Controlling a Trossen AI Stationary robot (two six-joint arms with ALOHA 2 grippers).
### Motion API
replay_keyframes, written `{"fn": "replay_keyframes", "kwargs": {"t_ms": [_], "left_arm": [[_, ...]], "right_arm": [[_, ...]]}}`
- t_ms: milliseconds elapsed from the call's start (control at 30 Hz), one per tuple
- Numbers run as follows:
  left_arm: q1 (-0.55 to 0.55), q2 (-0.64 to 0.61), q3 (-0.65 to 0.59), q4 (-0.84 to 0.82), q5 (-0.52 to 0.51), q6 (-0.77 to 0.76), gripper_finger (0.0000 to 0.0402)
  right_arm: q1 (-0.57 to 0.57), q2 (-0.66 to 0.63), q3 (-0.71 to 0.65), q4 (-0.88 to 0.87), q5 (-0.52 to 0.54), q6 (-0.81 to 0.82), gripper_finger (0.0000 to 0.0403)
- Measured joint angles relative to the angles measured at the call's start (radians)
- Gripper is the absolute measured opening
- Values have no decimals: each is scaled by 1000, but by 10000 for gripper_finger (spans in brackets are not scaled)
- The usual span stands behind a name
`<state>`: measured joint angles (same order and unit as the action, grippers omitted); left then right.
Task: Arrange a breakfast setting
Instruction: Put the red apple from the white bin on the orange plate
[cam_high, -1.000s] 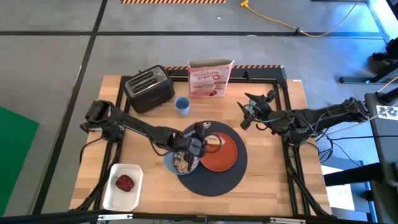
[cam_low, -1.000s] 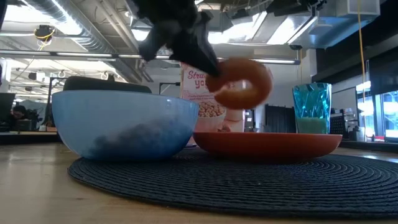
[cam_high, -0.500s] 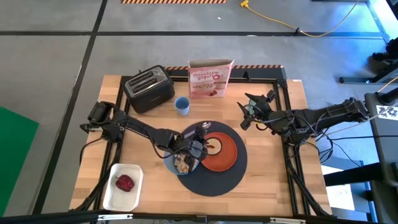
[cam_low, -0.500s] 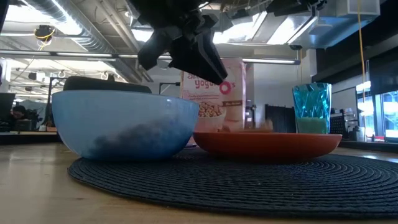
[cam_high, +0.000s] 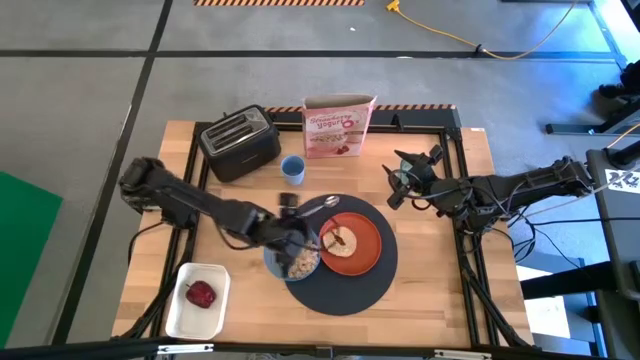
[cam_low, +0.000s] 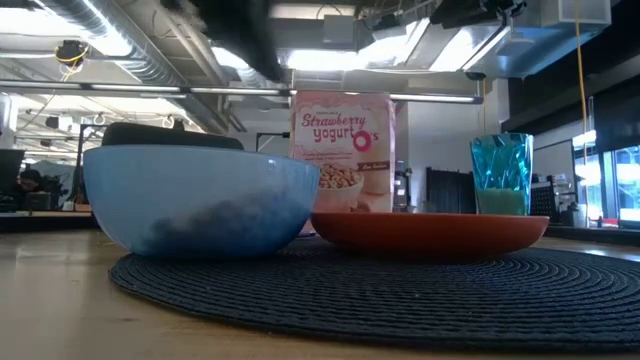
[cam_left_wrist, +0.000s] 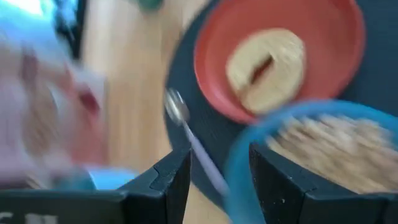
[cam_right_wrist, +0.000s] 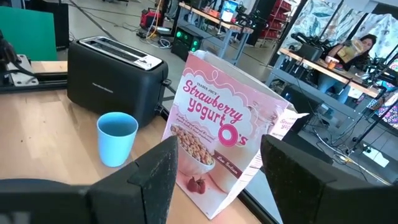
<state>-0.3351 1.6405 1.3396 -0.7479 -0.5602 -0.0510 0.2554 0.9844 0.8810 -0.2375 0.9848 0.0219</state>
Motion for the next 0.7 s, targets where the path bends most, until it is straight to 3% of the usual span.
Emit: {"fn": "replay_keyframes", "kwargs": {"t_ms": [100, 200, 300, 467, 700], "left_arm": [[-36, -80, 2, -219, 132, -318, 156], [-78, -139, 2, -418, 358, -609, 156], [-151, -176, 2, -555, 511, -786, 156], [-321, -190, 1, -648, 536, -801, 156], [-493, -163, -57, -573, 537, -818, 156]], "right_arm": [[0, 0, 0, 0, 0, 0, 218], [0, 0, 0, 1, 0, 0, 218], [0, -1, 0, 7, -1, 0, 218], [0, -10, 0, 50, 0, -22, 218], [-4, -16, 0, 170, 16, -164, 218]]}}
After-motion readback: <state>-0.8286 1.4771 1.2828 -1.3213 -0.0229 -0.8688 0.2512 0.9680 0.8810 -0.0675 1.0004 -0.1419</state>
